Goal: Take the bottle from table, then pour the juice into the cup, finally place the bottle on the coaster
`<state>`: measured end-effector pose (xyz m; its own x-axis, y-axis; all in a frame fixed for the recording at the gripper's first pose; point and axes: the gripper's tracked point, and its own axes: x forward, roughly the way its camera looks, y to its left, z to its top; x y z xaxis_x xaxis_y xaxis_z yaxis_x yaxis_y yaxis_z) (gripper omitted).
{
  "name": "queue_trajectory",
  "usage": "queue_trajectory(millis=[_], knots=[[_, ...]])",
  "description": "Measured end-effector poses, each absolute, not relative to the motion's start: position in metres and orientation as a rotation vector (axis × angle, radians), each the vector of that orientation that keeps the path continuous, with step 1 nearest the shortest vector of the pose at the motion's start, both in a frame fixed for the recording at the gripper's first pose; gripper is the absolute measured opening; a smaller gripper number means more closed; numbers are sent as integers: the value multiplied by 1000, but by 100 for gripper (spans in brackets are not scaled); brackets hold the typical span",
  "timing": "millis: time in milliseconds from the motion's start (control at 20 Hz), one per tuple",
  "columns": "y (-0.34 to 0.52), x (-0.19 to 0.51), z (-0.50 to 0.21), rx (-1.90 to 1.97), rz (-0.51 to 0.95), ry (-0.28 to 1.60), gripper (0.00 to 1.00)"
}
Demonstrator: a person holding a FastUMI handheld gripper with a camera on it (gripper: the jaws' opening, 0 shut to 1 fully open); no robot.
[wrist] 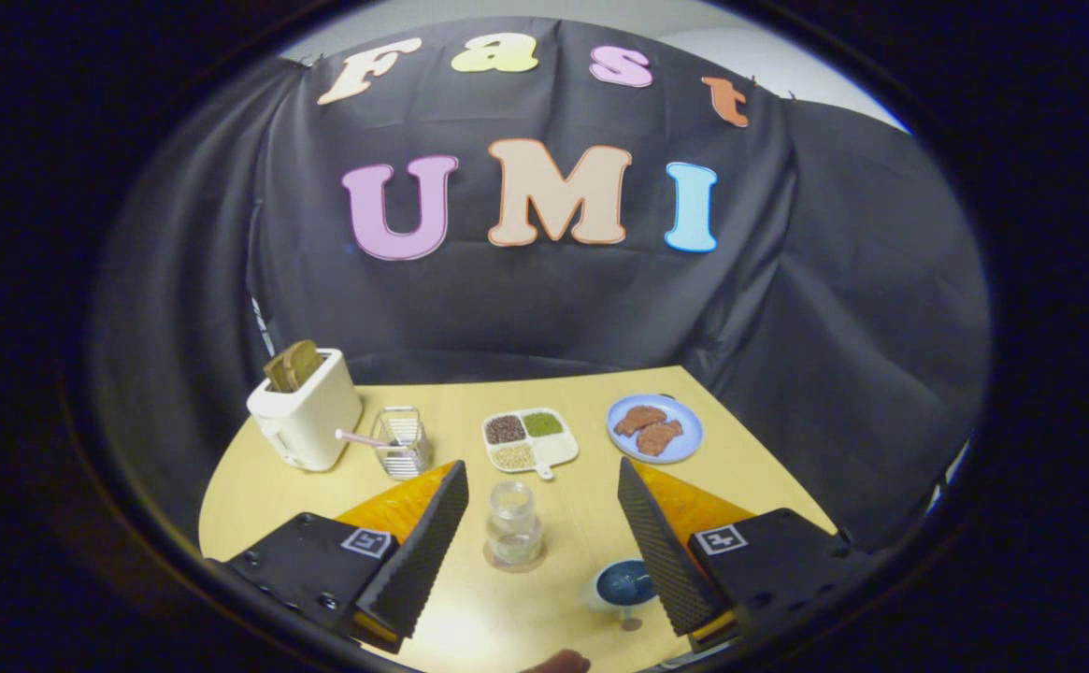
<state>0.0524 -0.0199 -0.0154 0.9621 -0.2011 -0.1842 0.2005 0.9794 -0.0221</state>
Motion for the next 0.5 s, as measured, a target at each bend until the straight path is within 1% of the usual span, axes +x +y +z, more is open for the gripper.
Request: queue_trajectory(millis=[500], knots=[[-31, 48, 28, 58, -32, 151, 100]])
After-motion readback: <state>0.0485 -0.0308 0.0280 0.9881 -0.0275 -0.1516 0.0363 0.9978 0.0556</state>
